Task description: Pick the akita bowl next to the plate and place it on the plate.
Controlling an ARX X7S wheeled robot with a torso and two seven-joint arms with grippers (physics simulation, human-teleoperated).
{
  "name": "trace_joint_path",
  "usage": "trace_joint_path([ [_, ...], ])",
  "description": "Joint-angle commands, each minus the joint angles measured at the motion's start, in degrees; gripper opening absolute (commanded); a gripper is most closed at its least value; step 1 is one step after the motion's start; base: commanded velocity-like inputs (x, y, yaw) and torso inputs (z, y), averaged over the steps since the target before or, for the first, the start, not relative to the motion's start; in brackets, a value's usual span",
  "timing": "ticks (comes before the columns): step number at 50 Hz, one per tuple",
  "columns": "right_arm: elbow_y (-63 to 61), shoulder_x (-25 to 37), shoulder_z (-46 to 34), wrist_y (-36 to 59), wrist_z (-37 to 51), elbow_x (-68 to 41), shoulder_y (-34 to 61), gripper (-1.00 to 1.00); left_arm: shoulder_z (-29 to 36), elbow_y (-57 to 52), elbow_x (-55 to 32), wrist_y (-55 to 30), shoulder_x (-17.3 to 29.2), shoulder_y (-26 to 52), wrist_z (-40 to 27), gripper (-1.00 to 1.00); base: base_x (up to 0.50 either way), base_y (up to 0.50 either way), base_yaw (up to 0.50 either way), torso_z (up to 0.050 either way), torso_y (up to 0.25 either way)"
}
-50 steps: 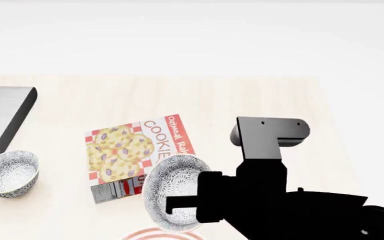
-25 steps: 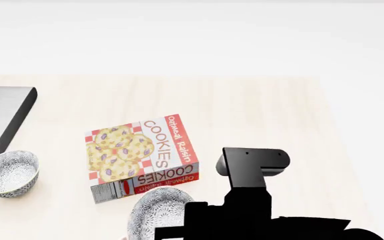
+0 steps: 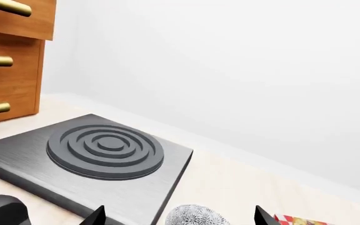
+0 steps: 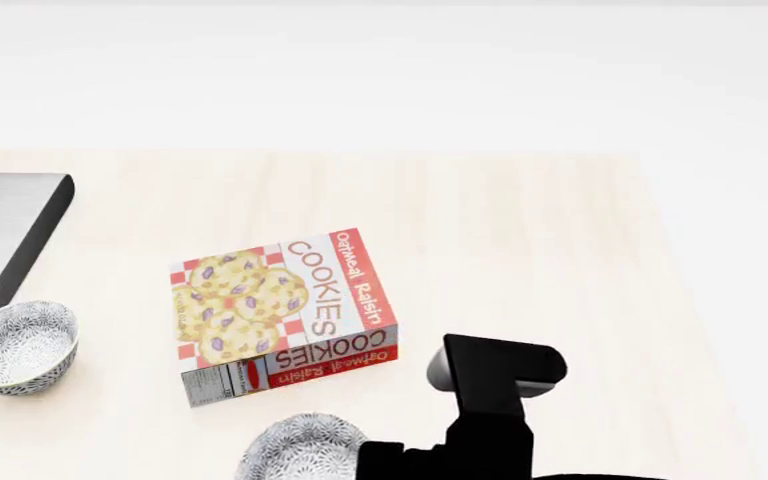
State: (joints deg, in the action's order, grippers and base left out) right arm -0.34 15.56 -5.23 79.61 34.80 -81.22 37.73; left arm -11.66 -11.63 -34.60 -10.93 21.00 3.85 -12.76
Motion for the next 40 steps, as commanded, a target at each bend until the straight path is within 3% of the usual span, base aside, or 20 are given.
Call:
trace_joint_path([
  [1,0.52,0.0,-0.06,-1.24,-1.02,-1.72,-1.49,-1.0,0.2,0.24,0.02,0.15,0.03,0.17,-0.09,1.0,0.0,0.0,0.0,0.0,0.0],
  [40,-0.73,2.2,-5.52,-3.77,-4.07,1.43,-5.18,-1.0,0.54,1.13,-0.01,1.01,0.2,0.19,-0.03,1.0,0.0,0.0,0.0,0.0,0.001],
])
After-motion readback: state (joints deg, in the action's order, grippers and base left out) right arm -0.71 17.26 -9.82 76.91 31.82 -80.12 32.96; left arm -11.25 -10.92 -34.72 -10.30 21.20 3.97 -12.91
